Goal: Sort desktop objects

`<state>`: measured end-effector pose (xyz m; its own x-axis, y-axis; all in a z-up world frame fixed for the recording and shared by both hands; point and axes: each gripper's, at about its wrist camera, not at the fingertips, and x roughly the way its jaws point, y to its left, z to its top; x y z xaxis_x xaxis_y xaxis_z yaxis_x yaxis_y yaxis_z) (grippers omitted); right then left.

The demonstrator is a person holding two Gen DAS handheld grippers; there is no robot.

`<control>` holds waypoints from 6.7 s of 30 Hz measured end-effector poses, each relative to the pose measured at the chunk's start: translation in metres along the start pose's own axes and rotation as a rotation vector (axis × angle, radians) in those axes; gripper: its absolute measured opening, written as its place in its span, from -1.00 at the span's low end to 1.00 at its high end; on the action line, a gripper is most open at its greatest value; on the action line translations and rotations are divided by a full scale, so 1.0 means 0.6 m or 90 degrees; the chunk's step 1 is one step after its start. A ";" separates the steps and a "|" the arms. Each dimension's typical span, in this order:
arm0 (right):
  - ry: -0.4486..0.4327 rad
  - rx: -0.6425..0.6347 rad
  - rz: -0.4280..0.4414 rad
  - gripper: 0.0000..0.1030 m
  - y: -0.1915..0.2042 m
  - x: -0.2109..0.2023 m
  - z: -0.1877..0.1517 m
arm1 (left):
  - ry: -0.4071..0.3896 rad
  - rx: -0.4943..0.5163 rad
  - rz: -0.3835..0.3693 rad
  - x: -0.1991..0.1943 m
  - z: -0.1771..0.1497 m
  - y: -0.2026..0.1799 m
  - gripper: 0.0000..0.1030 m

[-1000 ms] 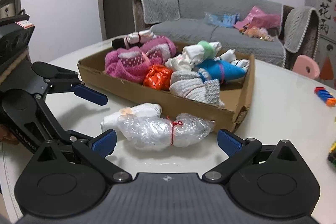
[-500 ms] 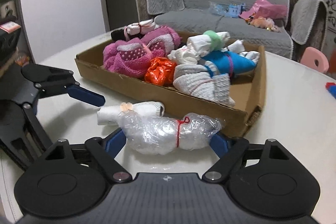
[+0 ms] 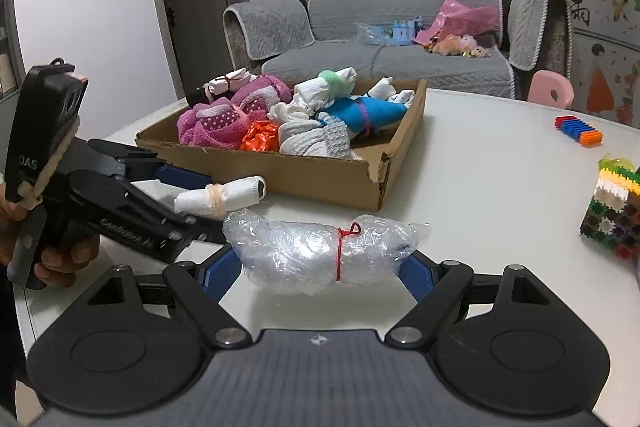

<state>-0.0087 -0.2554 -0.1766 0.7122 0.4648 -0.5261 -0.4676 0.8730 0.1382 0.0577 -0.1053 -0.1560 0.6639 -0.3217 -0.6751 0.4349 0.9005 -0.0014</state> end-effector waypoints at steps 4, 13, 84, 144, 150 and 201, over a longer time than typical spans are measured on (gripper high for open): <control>-0.004 0.002 0.017 0.55 0.003 -0.003 0.004 | 0.027 0.012 -0.028 -0.015 0.000 -0.013 -0.41; -0.021 0.004 0.034 0.54 0.024 -0.047 0.005 | 0.004 0.007 -0.006 -0.105 -0.025 -0.011 -0.41; 0.021 -0.064 0.060 0.54 -0.027 0.131 0.226 | -0.031 -0.023 0.088 0.016 0.234 0.155 -0.39; -0.135 -0.033 -0.021 0.99 0.137 -0.122 0.084 | -0.155 -0.085 0.180 -0.301 0.073 0.016 0.99; -0.133 -0.024 -0.017 0.99 0.142 -0.119 0.052 | -0.157 -0.112 0.195 -0.324 0.060 0.016 0.99; -0.185 0.020 -0.014 0.99 0.126 -0.121 -0.009 | -0.172 -0.121 0.195 -0.338 0.052 0.006 0.99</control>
<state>-0.0989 -0.2242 -0.1326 0.8438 0.4653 -0.2674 -0.4381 0.8850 0.1574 -0.0562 -0.0459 0.0042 0.8906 -0.0746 -0.4487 0.0916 0.9957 0.0163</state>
